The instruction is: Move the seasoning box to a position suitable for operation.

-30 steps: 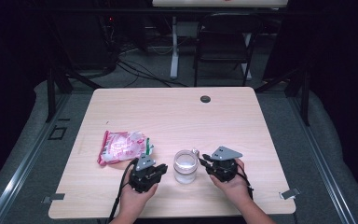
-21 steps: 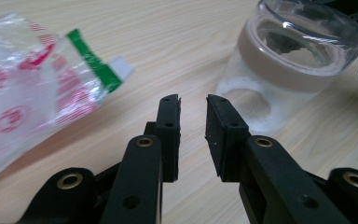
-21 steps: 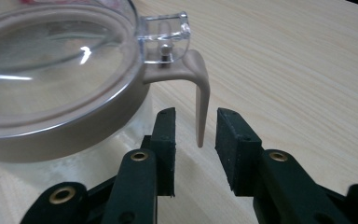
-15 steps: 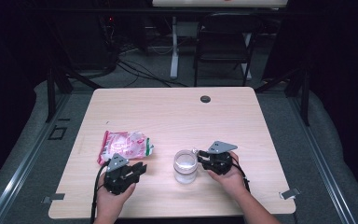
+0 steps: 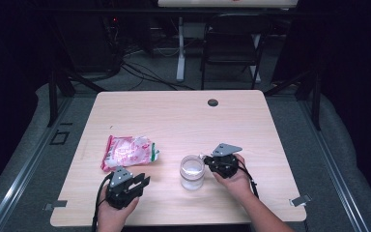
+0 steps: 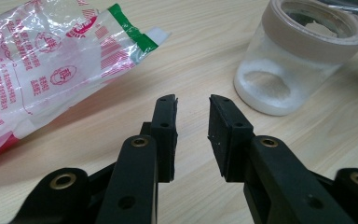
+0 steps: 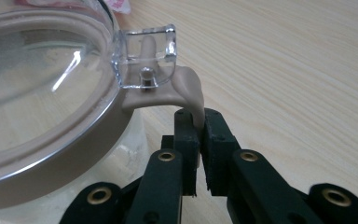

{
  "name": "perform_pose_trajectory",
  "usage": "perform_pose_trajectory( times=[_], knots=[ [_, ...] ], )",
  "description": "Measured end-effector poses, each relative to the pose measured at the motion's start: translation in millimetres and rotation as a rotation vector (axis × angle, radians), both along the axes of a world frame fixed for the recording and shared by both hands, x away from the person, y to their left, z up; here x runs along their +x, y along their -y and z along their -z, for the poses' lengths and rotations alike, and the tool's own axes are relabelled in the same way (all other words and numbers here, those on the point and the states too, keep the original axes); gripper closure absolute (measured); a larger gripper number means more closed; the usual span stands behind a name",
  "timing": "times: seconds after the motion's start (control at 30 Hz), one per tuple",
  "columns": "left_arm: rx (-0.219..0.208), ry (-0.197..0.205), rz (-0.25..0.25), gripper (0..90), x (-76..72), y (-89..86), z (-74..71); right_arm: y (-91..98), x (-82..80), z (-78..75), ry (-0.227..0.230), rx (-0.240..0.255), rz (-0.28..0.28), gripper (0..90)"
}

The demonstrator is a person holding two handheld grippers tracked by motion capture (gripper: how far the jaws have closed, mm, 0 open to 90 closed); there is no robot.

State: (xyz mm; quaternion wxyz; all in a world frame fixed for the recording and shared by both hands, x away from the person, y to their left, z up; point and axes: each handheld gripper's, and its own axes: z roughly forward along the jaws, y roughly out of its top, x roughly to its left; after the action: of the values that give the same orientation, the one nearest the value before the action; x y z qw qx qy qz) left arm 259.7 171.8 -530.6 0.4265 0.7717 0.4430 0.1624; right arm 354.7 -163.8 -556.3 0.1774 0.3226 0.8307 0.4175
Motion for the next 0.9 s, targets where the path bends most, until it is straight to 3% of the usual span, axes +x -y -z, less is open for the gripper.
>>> perform_pose_trajectory(
  times=[0.07,0.33,0.57,0.9],
  knots=[
    [0.004,0.004,0.005,72.0,0.0,1.7,0.4,-1.4,-2.5,-1.7,0.014,-0.032,0.024,86.6],
    [0.017,0.016,0.044,70.6,3.6,12.7,-0.1,5.1,-25.9,-4.8,-0.003,-0.053,0.150,86.1],
    [0.015,0.015,0.098,69.2,11.2,27.3,-1.2,7.8,-46.2,-5.6,-0.005,-0.071,0.181,83.6],
    [0.007,0.013,0.158,67.3,22.7,42.9,-2.1,10.0,-83.2,-8.3,-0.026,-0.076,0.160,78.0]
  ],
)
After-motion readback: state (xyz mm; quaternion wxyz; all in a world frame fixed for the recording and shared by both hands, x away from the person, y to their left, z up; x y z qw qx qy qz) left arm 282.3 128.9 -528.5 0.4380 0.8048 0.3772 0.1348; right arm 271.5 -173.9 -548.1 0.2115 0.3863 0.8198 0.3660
